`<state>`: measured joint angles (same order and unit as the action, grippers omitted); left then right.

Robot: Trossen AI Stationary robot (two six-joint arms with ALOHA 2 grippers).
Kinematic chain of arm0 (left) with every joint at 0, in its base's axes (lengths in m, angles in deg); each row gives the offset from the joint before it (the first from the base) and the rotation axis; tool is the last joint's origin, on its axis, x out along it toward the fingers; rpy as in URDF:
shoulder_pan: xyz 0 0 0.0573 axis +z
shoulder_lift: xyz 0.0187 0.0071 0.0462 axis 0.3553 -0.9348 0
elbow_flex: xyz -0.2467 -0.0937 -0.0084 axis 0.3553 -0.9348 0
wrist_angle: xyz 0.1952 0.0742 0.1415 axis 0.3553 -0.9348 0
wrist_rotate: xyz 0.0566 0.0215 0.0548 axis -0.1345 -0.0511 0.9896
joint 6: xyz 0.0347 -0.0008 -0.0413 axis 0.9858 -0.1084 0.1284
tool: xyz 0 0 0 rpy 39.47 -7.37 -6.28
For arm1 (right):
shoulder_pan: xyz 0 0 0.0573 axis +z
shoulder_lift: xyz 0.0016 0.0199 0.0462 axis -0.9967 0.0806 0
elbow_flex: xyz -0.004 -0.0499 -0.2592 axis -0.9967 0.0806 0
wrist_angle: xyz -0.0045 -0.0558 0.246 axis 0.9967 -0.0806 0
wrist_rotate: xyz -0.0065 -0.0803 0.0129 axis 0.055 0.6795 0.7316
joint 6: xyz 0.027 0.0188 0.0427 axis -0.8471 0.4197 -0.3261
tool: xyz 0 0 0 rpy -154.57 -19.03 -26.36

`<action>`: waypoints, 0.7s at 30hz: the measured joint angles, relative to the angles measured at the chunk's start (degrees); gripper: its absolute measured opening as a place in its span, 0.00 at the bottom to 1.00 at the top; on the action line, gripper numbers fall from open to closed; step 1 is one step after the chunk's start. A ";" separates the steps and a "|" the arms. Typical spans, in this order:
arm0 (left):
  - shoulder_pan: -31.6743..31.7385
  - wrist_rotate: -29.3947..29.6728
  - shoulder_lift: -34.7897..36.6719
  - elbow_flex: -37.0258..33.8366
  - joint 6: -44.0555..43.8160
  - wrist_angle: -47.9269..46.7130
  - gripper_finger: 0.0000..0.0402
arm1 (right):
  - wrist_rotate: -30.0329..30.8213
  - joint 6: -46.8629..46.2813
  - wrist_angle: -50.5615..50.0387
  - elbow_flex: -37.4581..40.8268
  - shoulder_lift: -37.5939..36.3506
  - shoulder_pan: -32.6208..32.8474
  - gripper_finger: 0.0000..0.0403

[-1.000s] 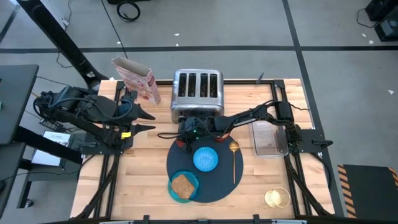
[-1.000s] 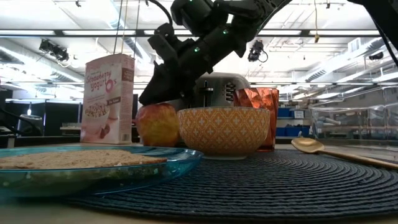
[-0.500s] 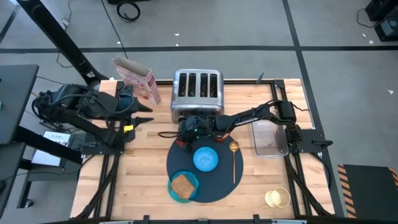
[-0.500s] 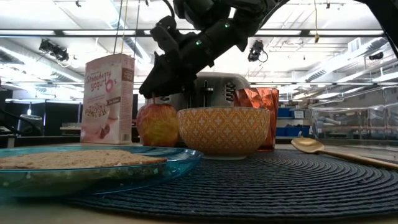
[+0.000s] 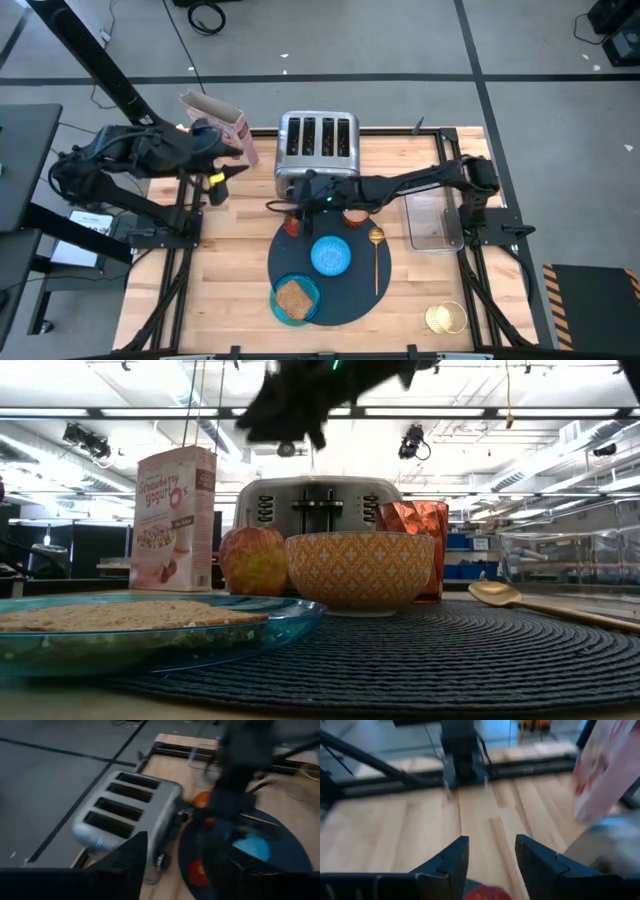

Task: Arrange a breakfast setting
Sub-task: Pour the cereal into the orange and blue bowl

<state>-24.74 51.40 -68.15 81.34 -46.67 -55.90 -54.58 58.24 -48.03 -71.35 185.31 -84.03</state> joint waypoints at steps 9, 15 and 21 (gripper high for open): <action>16.69 0.77 -1.07 0.02 4.28 -6.76 0.57 | -0.14 3.50 -3.41 0.00 -13.49 0.36 0.44; 30.77 -11.15 -4.24 -0.02 18.91 -8.07 0.56 | -0.18 5.18 -8.46 -0.02 -20.35 1.15 0.44; 43.93 -18.48 -7.52 -0.02 38.04 -8.96 0.54 | -0.06 5.18 -15.15 -0.02 -25.20 2.34 0.44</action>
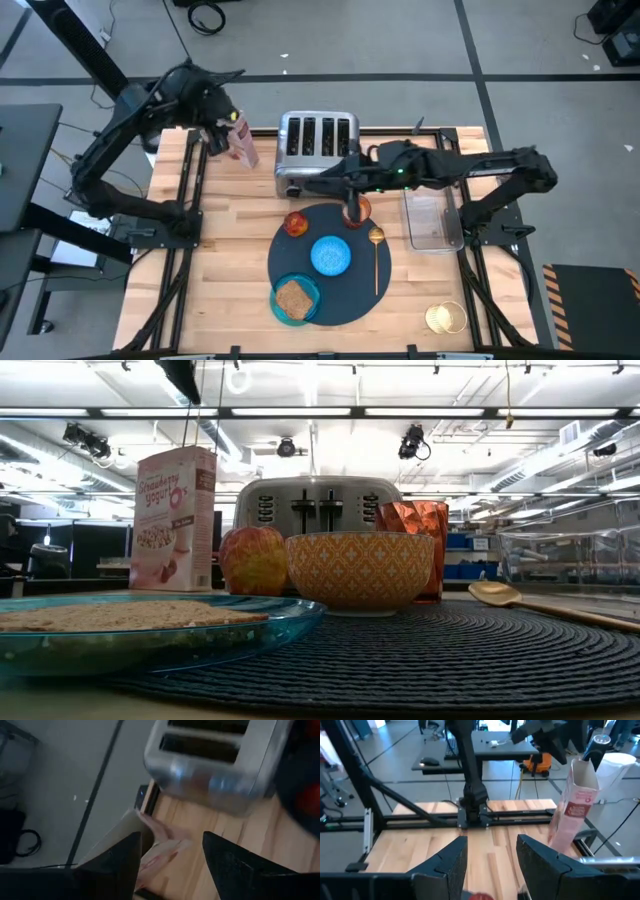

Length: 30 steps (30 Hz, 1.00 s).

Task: Arrange a breakfast setting
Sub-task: Pour the cereal into the orange and blue bowl

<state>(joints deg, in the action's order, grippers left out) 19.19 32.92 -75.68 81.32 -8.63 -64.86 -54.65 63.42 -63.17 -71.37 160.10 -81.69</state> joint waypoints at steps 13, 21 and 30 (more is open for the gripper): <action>10.98 -1.81 -11.66 0.00 22.09 -3.73 0.46 | 5.01 1.48 -16.20 0.00 -7.24 -1.35 0.46; 11.38 -1.24 -15.45 0.02 24.47 -6.34 0.42 | -1.06 3.38 -18.40 -0.02 -8.88 -8.85 0.49; 10.45 -1.61 -18.79 0.02 24.54 -7.41 0.23 | -5.24 9.12 -18.05 0.26 -8.03 -16.29 0.49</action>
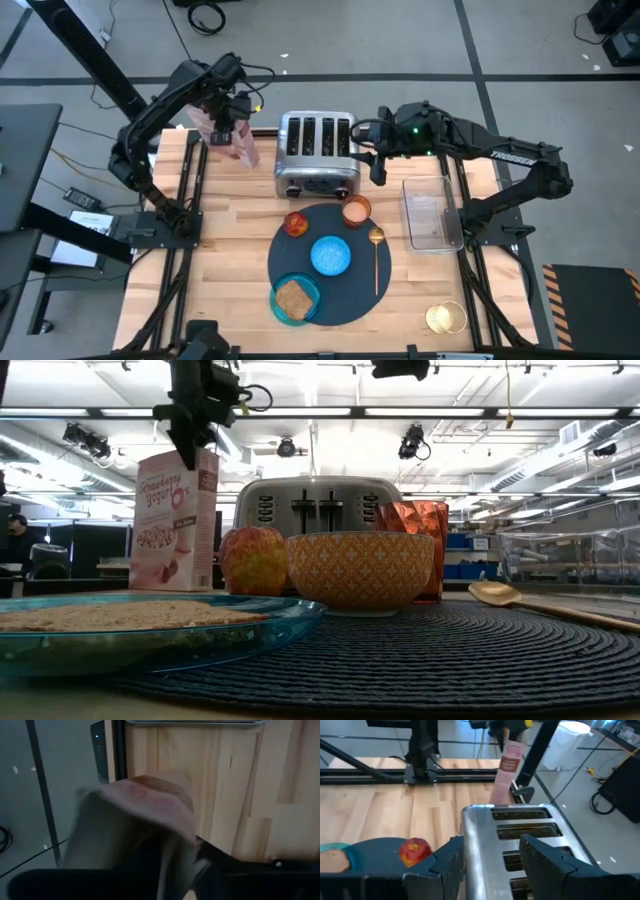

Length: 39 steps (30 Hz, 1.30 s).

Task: Arrange a breakfast setting
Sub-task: Pour the cereal into the orange and blue bowl

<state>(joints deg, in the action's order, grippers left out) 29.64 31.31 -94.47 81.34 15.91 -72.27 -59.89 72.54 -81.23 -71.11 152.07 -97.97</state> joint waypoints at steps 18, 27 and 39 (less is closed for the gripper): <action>-9.92 5.08 3.36 -0.02 -13.49 -5.58 0.01 | -0.81 -3.38 -1.14 0.00 -0.02 -2.23 0.52; -19.10 5.33 10.54 0.02 -26.26 -5.57 0.00 | -1.39 -3.23 -0.98 0.00 -0.02 -1.23 0.49; -32.81 -1.91 20.92 0.02 -46.76 -5.86 0.00 | -1.15 -9.51 1.84 0.00 0.00 4.06 0.63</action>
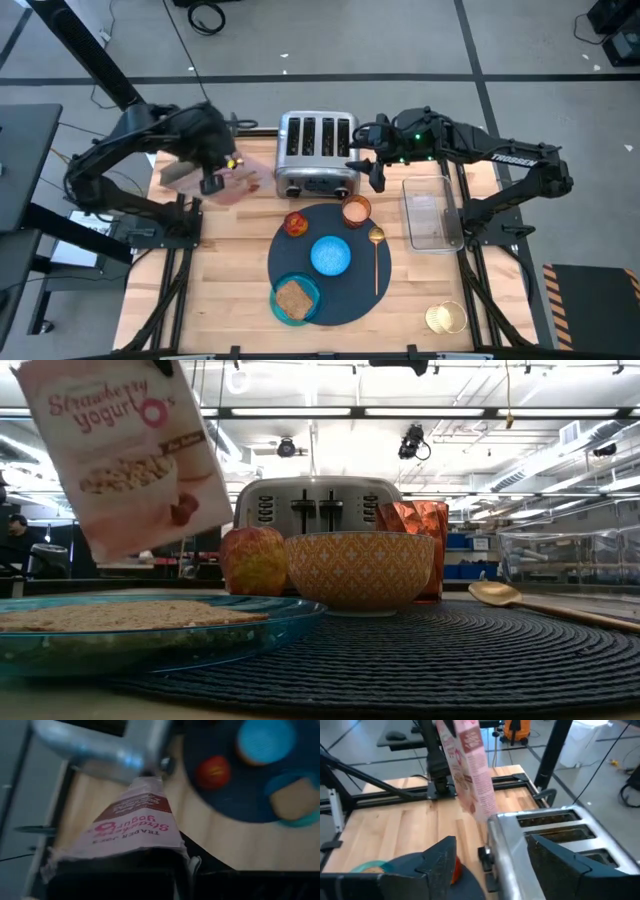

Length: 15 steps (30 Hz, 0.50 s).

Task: Arrange a breakfast setting
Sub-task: Pour the cereal into the orange and blue bowl

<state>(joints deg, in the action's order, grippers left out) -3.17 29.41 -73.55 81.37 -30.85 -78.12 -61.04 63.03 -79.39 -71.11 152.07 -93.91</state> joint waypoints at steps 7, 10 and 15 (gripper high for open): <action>-6.41 -6.80 4.83 0.00 -9.45 0.21 0.00 | 0.47 -2.78 -1.29 -0.02 3.38 4.32 0.69; -8.69 -7.75 6.59 0.00 -12.02 0.17 0.00 | 0.65 -4.31 -1.39 -0.02 6.54 6.32 0.70; -10.96 -7.83 8.56 2.39 -14.36 0.34 0.00 | 0.61 -7.62 -1.04 -0.02 11.19 8.72 0.70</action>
<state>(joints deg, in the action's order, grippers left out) -14.13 21.58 -64.98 83.75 -45.21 -77.78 -60.43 55.41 -80.42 -71.13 163.26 -85.19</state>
